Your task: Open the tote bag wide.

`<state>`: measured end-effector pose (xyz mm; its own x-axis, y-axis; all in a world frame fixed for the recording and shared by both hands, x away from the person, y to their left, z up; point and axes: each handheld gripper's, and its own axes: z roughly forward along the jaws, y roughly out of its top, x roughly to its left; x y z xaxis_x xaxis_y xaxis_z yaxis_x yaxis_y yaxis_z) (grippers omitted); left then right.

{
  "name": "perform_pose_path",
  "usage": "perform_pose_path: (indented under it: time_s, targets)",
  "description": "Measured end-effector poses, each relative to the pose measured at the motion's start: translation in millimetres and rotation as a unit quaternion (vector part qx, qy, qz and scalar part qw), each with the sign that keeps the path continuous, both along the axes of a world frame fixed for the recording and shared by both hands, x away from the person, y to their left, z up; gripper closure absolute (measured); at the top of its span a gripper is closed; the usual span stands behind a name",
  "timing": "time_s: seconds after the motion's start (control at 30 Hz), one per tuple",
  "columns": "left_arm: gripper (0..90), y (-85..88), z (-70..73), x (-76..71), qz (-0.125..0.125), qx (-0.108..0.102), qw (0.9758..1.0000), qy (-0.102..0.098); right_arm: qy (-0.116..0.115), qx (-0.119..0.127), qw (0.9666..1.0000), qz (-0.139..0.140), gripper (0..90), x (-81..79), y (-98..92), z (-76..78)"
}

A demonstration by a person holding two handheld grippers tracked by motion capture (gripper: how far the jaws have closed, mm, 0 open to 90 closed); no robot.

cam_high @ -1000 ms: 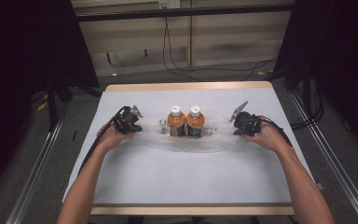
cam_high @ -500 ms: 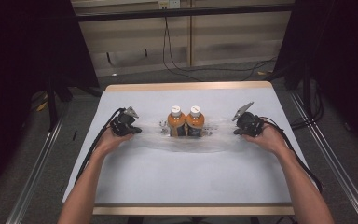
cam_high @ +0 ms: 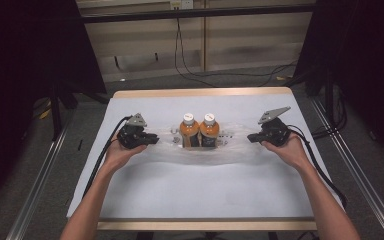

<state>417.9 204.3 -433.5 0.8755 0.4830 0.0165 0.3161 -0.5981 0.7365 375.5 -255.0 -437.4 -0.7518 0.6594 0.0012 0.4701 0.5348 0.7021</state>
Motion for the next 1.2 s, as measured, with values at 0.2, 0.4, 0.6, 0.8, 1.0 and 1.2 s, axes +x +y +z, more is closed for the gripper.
perform_pose_path:
  time_s: [0.2, 0.4, 0.6, 0.8, 1.0, 1.2]
  targets:
    - [84.6, 3.0, 15.8, -13.8, -0.017, -0.048, 0.9986, -0.012, -0.011, 0.034, 0.9994, 0.005, 88.5, -2.2, 2.9, 6.3]
    - [90.0, -12.2, 18.8, -26.6, -0.05, -0.075, 0.9959, -0.006, -0.015, 0.051, 0.9983, 0.024, 79.3, -0.4, 16.4, 20.0]
    - [90.0, -51.9, 13.2, -35.3, -0.096, -0.059, 0.9936, 0.003, -0.006, 0.042, 0.9983, 0.039, 87.8, 16.3, 37.1, 22.6]
    - [90.0, -88.5, 12.5, -38.4, -0.12, -0.044, 0.9917, 0.002, 0.014, 0.023, 0.9985, 0.048, 90.0, 30.9, 52.7, 14.0]
    - [90.0, -113.6, 16.1, -37.2, -0.125, -0.03, 0.9917, -0.008, 0.014, 0.006, 0.9975, 0.069, 90.0, 35.9, 70.3, 16.3]
    - [90.0, -129.4, 13.6, -36.1, -0.111, -0.012, 0.9935, -0.019, 0.023, -0.017, 0.997, 0.071, 90.0, 48.1, 81.2, 12.1]
